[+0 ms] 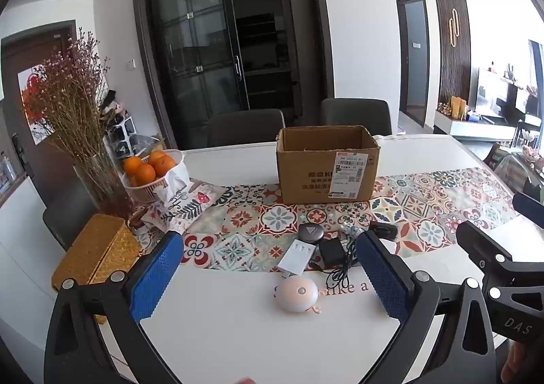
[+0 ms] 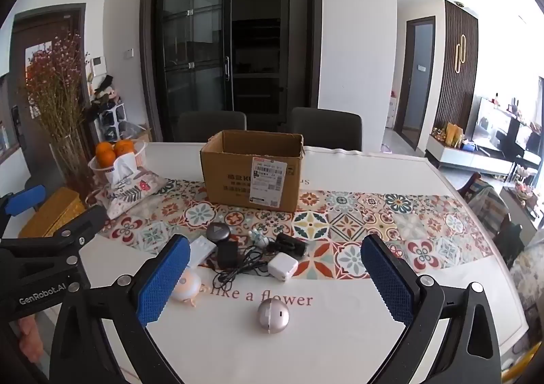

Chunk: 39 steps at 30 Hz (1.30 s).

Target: Organize rigid objects

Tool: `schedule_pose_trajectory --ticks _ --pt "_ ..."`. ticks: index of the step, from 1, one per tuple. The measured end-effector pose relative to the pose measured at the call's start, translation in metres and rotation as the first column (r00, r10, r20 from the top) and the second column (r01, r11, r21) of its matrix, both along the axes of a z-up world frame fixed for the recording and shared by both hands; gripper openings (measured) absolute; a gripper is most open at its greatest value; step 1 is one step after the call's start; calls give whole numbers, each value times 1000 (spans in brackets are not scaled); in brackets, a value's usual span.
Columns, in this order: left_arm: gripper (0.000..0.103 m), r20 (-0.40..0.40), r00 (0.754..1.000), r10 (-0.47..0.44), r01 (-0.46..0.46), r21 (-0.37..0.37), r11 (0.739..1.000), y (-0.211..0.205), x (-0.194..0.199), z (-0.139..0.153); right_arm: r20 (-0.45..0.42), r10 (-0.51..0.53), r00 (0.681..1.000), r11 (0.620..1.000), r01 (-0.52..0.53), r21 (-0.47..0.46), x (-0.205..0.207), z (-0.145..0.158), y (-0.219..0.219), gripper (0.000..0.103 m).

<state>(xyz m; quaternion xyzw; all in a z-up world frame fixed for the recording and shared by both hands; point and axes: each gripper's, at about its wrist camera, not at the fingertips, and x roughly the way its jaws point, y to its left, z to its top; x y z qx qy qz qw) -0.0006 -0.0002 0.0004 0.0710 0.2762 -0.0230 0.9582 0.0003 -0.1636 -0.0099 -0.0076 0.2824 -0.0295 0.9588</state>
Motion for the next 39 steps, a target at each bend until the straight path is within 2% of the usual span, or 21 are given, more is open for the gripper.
schedule_pose_trajectory --ticks 2,3,6,14,39 --pt "103 8 1000 4 -4 3 1000 -1 -1 1 4 1 1000 1000 -1 13 0 0 0 101" --pt "103 1 1000 12 -12 -26 1000 6 -1 2 0 1 1000 1000 -1 11 0 0 0 101" --pt "103 3 1000 10 -10 22 1000 -3 0 1 2 1 1000 1000 -1 10 0 0 -1 101" --pt "103 16 1000 7 -7 1 1000 0 -1 1 -9 1 1000 1000 -1 9 3 2 0 101" --pt "103 33 999 -1 1 4 1000 -1 -2 5 -4 4 1000 1000 -4 7 2 4 -1 101"
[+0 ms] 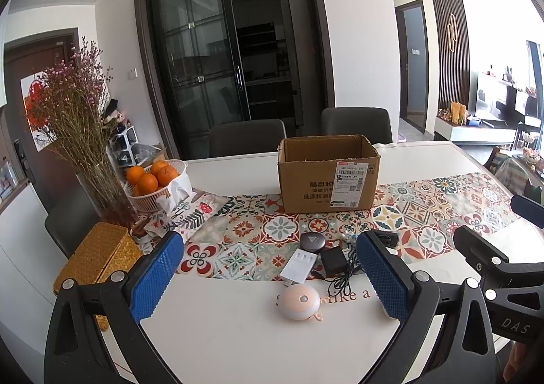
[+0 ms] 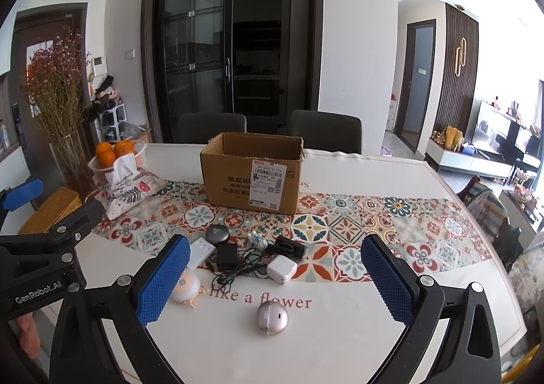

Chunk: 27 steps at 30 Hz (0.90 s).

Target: Organize rigid objects

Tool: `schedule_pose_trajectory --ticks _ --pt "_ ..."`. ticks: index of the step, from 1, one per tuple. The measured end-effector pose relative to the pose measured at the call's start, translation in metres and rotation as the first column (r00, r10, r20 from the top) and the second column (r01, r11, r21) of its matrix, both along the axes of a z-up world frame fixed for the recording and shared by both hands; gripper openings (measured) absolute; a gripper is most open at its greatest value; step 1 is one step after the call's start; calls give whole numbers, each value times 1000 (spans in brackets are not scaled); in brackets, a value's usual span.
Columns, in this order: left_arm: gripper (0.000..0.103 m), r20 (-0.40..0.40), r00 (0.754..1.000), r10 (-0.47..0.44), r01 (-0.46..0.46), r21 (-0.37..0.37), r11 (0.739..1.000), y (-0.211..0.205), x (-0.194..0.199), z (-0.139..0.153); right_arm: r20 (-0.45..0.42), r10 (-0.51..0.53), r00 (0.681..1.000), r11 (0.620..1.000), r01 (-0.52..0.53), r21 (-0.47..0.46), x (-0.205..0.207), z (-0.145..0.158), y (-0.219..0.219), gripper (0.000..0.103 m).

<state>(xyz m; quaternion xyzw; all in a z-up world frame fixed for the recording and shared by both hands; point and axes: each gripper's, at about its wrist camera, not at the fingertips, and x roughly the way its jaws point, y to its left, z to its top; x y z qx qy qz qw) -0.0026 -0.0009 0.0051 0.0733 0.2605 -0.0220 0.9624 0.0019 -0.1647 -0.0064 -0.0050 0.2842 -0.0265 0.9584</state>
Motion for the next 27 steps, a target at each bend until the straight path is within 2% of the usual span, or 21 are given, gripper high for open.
schedule_pose_trajectory --ticks 27 --pt "103 1 1000 -2 2 7 1000 -2 -2 -1 5 1 1000 1000 -1 -7 0 1 -2 101"
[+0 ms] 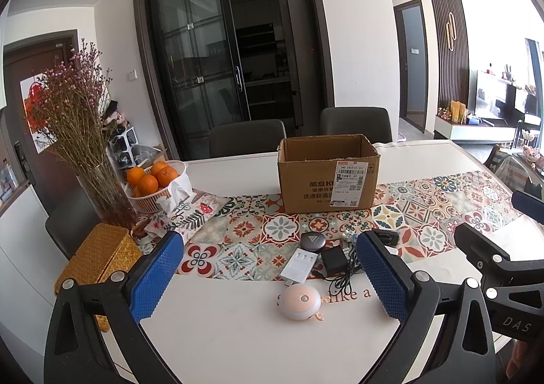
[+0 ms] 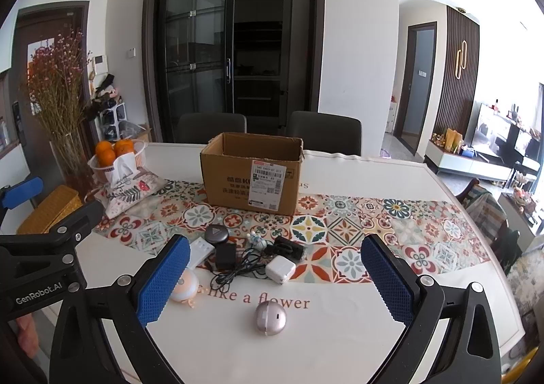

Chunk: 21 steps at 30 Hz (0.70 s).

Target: Organize rigid objects

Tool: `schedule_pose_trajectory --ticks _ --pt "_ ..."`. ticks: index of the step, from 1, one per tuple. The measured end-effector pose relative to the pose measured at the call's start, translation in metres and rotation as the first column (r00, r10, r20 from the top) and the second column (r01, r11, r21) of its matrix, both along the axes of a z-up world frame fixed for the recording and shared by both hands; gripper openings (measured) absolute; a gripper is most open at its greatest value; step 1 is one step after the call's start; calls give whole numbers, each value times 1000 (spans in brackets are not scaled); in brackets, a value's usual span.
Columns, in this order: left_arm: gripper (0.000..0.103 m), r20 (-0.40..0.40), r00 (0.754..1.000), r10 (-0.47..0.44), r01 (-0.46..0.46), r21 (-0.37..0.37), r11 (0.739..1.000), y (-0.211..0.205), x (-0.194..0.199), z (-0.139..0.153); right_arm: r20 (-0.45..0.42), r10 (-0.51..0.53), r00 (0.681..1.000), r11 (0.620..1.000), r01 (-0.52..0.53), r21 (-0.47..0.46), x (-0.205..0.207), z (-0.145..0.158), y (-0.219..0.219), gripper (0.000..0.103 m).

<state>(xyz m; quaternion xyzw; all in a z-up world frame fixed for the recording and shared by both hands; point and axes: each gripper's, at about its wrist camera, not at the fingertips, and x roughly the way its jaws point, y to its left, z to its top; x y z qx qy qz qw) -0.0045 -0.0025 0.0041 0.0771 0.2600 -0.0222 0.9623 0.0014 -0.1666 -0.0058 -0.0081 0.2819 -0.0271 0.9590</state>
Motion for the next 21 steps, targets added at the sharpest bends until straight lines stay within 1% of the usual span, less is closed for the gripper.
schedule_pose_trajectory --ticks 21 --pt "103 -13 1000 -2 2 0 1000 -1 5 -2 -6 3 1000 1000 -3 -4 2 -1 0 101"
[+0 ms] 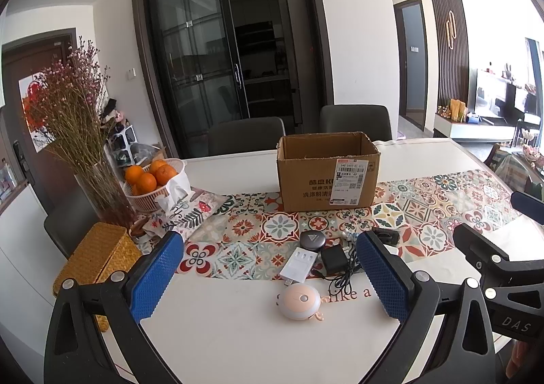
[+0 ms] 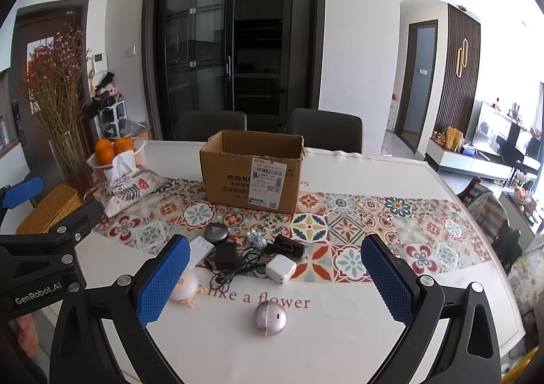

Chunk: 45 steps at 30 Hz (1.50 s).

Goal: Organize rigid objects
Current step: 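Close the right gripper on the silver speaker while the left gripper approaches the peach toy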

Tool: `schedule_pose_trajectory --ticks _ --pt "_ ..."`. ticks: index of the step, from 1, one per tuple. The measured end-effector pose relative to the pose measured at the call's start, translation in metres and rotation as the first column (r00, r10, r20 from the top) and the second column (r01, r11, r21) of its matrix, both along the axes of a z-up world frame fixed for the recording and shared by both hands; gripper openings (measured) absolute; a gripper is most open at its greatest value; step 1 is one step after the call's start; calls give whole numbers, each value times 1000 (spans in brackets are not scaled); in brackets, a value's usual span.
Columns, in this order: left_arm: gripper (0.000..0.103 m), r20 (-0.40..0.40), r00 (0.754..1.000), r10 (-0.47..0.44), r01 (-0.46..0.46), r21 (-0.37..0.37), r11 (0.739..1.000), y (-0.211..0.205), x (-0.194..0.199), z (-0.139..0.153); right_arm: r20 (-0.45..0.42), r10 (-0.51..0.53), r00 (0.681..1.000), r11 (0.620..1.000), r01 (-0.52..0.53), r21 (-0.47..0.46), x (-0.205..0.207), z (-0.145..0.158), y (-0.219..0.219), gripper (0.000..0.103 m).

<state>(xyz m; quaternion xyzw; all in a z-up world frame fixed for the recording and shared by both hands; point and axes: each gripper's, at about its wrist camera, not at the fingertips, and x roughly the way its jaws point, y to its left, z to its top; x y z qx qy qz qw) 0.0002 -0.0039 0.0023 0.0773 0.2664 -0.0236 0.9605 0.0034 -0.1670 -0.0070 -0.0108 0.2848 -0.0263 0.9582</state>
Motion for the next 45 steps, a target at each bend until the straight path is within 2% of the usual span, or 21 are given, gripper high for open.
schedule_pose_trajectory --ticks 5,10,15,23,28,36,38,45 --pt "103 -39 999 -18 17 -25 1000 2 7 -10 -17 2 1000 1000 -2 0 6 -7 1 101" --pt "103 -117 993 -31 27 -34 999 0 18 -30 -60 8 998 1000 -7 14 15 -21 1 101" --pt "103 -156 988 -10 8 -9 1000 -6 28 -53 -122 10 992 1000 -7 24 27 -46 -3 101" --pt "103 -165 986 27 -23 25 999 -12 41 -92 -229 8 973 998 6 57 45 -90 -13 101" --pt "103 -215 976 26 -20 30 999 -12 52 -121 -250 -1 968 999 11 38 52 -116 -14 101" --pt "103 -273 960 56 -32 91 995 -10 59 -166 -300 11 954 1000 -7 14 65 -160 -7 93" --pt "103 -284 957 52 -28 89 996 -10 62 -175 -319 21 948 1000 -17 13 68 -173 -5 87" --pt "103 -319 947 51 -29 74 997 -13 70 -196 -339 19 941 999 -7 37 74 -198 -8 83"
